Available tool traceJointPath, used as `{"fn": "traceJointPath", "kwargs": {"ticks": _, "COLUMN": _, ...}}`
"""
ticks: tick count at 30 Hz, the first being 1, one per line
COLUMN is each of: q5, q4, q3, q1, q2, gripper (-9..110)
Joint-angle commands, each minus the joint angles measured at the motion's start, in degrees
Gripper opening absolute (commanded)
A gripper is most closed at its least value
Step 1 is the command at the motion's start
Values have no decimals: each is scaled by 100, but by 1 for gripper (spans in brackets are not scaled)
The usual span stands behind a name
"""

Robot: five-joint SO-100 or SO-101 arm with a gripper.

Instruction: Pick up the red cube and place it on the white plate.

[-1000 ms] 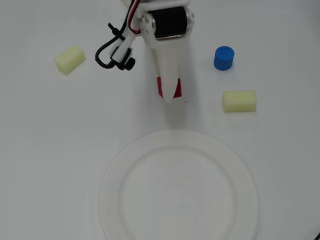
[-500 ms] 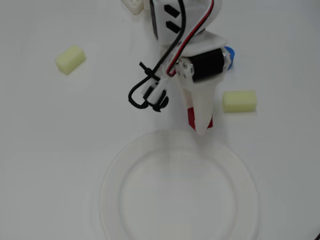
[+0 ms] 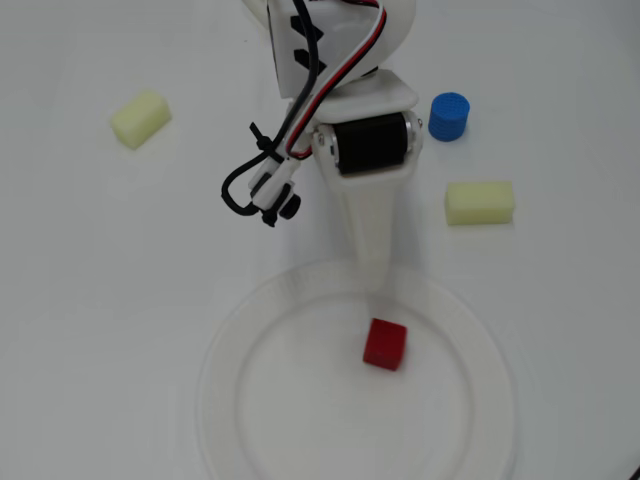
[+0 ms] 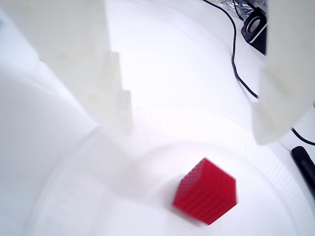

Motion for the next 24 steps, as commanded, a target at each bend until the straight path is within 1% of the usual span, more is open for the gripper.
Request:
{"fn": "traceJointPath", "kwargs": {"ticks": 1, "q5": 193, "q4": 229, "q3": -396, "q1": 97, "q2": 62, "gripper": 21}}
{"fn": "traceJointPath", "kwargs": {"ticks": 7, "q5": 466, "q4": 853, "q3": -448, "q1": 114, "q2": 562, "gripper": 25}}
{"fn": "traceJointPath", "kwargs": {"ticks": 12, "q5": 659, "q4": 1450, "q3": -141, "q1": 79, "q2": 1336, "gripper": 25}}
{"fn": "traceJointPath", "kwargs": {"ticks": 18, "q5": 492, "q4": 1424, "q3": 1898, "q1": 35, "q2": 3507, "gripper": 24}}
{"fn": "traceJointPath", "kwargs": {"ticks": 22, "q5": 650, "q4": 826, "q3": 3542, "q1": 18, "q2": 5273, "gripper": 25}}
{"fn": "traceJointPath", "kwargs": {"ticks": 24, "q5": 457, "q4": 694, "q3": 4245, "q1": 18, "q2": 6126, "gripper": 25}}
